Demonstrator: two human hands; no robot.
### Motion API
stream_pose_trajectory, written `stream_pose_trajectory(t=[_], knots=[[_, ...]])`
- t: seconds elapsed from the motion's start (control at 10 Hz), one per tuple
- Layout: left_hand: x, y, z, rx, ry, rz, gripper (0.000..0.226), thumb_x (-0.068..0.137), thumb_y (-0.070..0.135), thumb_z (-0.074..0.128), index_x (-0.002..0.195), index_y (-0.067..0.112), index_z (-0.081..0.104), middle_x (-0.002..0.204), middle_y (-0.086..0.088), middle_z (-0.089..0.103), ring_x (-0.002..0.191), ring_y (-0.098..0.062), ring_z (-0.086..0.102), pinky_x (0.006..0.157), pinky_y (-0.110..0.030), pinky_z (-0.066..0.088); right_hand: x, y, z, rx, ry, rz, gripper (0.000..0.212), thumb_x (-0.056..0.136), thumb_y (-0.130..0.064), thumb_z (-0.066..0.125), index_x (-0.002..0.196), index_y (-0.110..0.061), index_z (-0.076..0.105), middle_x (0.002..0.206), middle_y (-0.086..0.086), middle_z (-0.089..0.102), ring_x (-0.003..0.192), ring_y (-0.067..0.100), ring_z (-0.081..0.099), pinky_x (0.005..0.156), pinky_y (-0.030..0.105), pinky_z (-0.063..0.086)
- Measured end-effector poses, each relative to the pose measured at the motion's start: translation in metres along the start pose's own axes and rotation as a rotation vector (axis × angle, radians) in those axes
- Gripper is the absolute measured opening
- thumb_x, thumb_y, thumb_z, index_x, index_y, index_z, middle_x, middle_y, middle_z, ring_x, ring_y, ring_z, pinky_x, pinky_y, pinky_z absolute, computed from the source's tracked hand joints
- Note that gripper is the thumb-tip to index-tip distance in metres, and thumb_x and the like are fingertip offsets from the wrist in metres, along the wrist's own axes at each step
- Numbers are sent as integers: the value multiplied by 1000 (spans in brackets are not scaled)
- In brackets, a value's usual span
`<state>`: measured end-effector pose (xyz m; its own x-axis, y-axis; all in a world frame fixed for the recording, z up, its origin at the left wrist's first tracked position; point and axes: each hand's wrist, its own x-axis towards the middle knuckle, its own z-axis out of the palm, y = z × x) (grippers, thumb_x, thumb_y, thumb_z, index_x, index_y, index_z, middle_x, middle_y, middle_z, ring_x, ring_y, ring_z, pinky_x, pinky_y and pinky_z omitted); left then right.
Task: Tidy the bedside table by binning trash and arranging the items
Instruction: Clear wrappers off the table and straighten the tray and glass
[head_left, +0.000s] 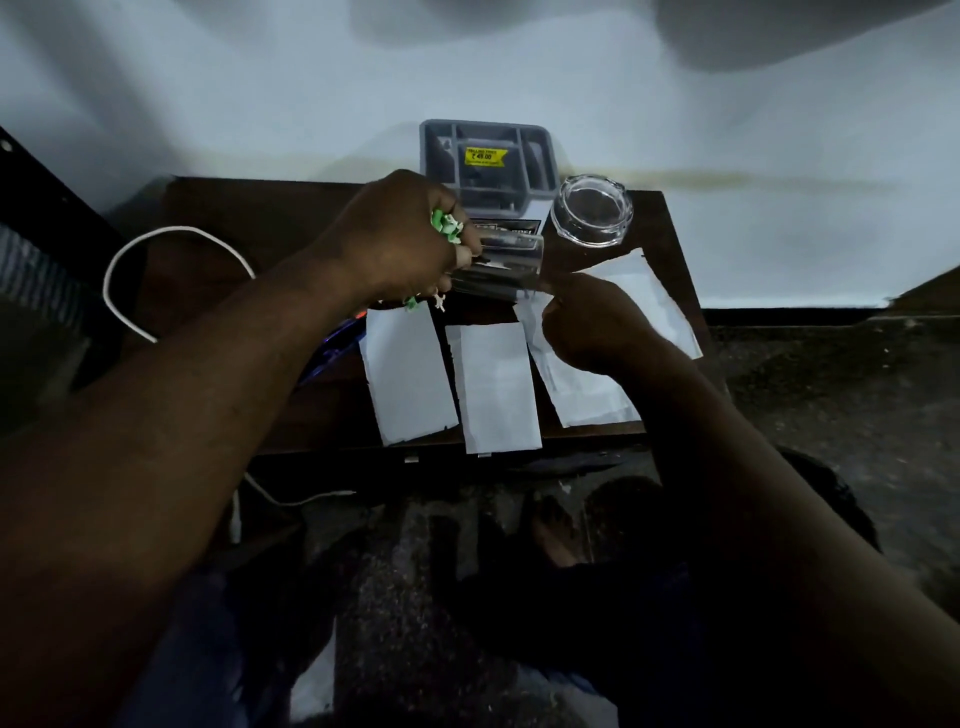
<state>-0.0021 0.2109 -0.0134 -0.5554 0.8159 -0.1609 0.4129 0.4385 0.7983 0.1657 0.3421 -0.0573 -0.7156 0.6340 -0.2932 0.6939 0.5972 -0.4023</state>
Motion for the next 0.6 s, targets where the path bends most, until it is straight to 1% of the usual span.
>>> stream_pose_trajectory(t=[0.1,0.2,0.3,0.4,0.5,0.6], knots=[[1,-6,-5,108,38,58,4,86,17,79,90,18,79,75,12,73,57,1,66,57,-15,55,3,-3,3,-22,-33,29,45,102,-15,47,146,-10,55,143,20,61,129,37,58,105,40,45],[1,-10,-8,129,60,72,11,82,28,85,87,20,78,72,16,69,60,4,62,67,-20,53,5,-4,4,-24,-22,49,45,99,-13,51,143,-11,58,144,17,62,129,36,58,107,42,47],[0,-14,-11,162,76,83,20,79,38,86,84,21,77,68,15,66,59,1,59,64,-19,49,4,-6,-2,13,38,75,36,93,-12,55,126,-13,70,134,15,68,122,35,62,99,38,50],[1,-18,-14,199,125,102,22,79,43,85,83,22,78,69,15,66,60,1,57,68,-22,48,4,-4,-9,-48,100,41,30,91,-10,54,110,-15,76,127,9,73,117,31,65,96,35,51],[3,-19,-16,219,163,99,29,78,48,84,84,21,78,73,15,66,62,4,55,59,-16,40,5,-3,-13,-155,52,12,29,100,-12,48,114,-11,75,120,8,75,113,31,68,90,37,54],[6,-18,-14,220,197,92,42,77,61,79,83,20,76,73,15,64,66,0,56,58,-17,40,8,6,-14,-200,45,11,28,99,-18,54,120,-12,72,108,12,76,94,33,70,75,35,55]])
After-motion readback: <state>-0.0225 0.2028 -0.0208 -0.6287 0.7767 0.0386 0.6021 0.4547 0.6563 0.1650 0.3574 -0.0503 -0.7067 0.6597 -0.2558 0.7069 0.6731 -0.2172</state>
